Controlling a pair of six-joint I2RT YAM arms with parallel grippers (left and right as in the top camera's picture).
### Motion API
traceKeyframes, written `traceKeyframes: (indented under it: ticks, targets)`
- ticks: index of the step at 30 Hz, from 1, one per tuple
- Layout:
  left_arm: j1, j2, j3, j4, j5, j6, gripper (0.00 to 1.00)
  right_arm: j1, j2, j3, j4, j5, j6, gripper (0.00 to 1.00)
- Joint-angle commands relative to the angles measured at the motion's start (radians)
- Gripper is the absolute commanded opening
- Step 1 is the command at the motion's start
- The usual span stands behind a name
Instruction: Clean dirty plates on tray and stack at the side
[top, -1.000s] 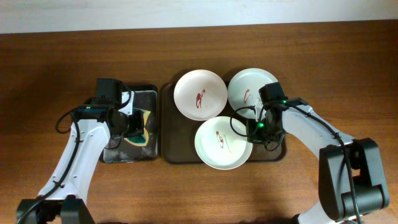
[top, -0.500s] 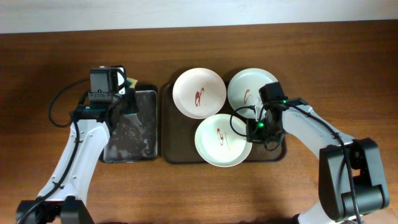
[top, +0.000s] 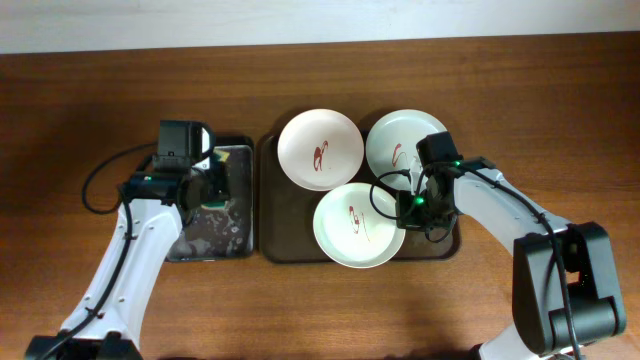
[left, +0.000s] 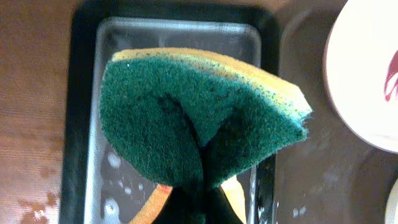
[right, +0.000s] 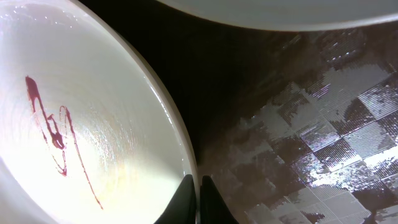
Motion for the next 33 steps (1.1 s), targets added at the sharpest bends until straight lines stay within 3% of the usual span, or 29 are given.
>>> traceKeyframes:
  ticks: [1, 6, 7, 10, 11, 18, 23, 29, 33]
  targets:
    - [-0.001, 0.053, -0.049, -0.011, 0.107, -0.032, 0.01, 0.007, 0.009, 0.014, -0.003, 0.013, 0.006, 0.04]
    - [-0.001, 0.076, -0.05, -0.02, 0.192, -0.032, 0.0, 0.007, 0.009, 0.014, -0.004, 0.013, 0.006, 0.04]
    - [-0.002, 0.076, -0.045, -0.023, 0.249, -0.031, 0.0, 0.007, 0.009, 0.014, -0.004, 0.013, 0.006, 0.04]
    - [-0.032, 0.075, -0.021, 0.024, 0.616, -0.032, 0.0, 0.007, 0.009, 0.014, -0.004, 0.013, 0.006, 0.04]
    - [-0.071, 0.079, -0.021, 0.068, 0.65, -0.072, 0.0, 0.007, 0.009, 0.014, -0.004, 0.013, 0.006, 0.04]
    - [-0.332, 0.236, -0.022, 0.352, 0.654, -0.441, 0.0, 0.007, 0.009, 0.014, -0.004, 0.013, 0.006, 0.07]
    - [-0.462, 0.341, -0.022, 0.506, 0.653, -0.467, 0.0, 0.007, 0.009, 0.014, -0.004, 0.013, 0.006, 0.06]
    - [-0.551, 0.419, -0.022, 0.578, 0.576, -0.535, 0.0, 0.007, 0.009, 0.014, -0.004, 0.013, 0.006, 0.07]
    - [-0.557, 0.427, -0.022, 0.509, 0.306, -0.534, 0.0, 0.007, 0.009, 0.014, -0.006, 0.013, 0.006, 0.07]
